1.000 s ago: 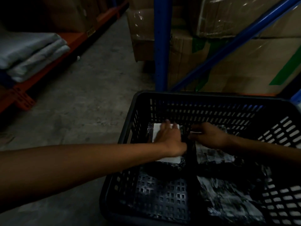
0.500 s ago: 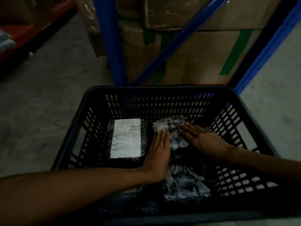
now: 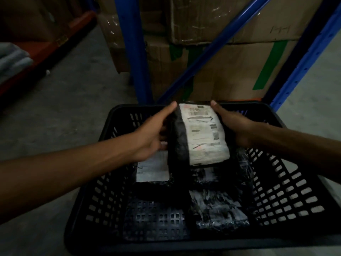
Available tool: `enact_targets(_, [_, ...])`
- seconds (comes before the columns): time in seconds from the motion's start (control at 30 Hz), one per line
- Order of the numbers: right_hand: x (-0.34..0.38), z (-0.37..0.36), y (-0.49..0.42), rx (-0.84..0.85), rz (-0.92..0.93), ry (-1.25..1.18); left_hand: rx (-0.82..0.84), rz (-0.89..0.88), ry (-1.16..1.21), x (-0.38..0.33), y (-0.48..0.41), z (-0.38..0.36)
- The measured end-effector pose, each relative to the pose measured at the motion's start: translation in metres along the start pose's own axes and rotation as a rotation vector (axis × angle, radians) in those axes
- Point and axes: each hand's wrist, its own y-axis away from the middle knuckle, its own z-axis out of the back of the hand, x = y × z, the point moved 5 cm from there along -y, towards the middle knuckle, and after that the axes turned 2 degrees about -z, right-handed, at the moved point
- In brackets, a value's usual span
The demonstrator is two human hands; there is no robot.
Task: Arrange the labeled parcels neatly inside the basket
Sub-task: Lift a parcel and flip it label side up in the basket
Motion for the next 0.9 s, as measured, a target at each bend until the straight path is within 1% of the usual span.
enact_targets(0.07, [-0.019,-0.026,-0.003,0.091,-0.124,0.008,-0.042,0.036,-0.072,0.017,0.007,0.012])
enact_targets(0.1, [-0.027,-0.041,-0.003,0.151,-0.149,0.025,-0.08,0.041,-0.102,0.024,0.009,0.02])
enact_targets(0.17, [-0.04,-0.066,0.0,0.203,-0.15,0.068,-0.157,0.031,-0.135,0.032,0.009,0.038])
enact_targets(0.3, [-0.049,-0.1,-0.008,0.184,-0.088,0.074,-0.269,0.014,-0.152,0.033,0.007,0.064])
enact_targets(0.43, [-0.055,-0.119,-0.029,0.114,-0.086,0.162,-0.369,0.011,-0.273,0.042,-0.01,0.087])
enact_targets(0.5, [-0.066,-0.13,-0.038,0.09,-0.085,0.223,-0.345,0.05,-0.392,0.055,-0.017,0.09])
enact_targets(0.57, [-0.072,-0.138,-0.043,0.044,-0.037,0.284,-0.34,0.089,-0.476,0.066,-0.022,0.087])
enact_targets(0.63, [-0.073,-0.139,-0.045,-0.028,-0.011,0.365,-0.374,0.114,-0.508,0.072,-0.027,0.088])
enact_targets(0.67, [-0.072,-0.138,-0.044,-0.032,-0.022,0.391,-0.374,0.117,-0.505,0.075,-0.03,0.089])
enact_targets(0.73, [-0.071,-0.133,-0.046,0.0,-0.042,0.435,-0.352,0.105,-0.487,0.077,-0.034,0.089])
enact_targets(0.8, [-0.068,-0.128,-0.044,0.089,-0.043,0.451,-0.374,0.101,-0.544,0.076,-0.036,0.089])
enact_targets(0.87, [-0.065,-0.12,-0.038,0.145,-0.04,0.429,-0.422,0.042,-0.748,0.066,-0.032,0.079])
enact_targets(0.9, [-0.063,-0.11,-0.038,0.146,-0.031,0.416,-0.423,-0.035,-0.87,0.058,-0.027,0.067])
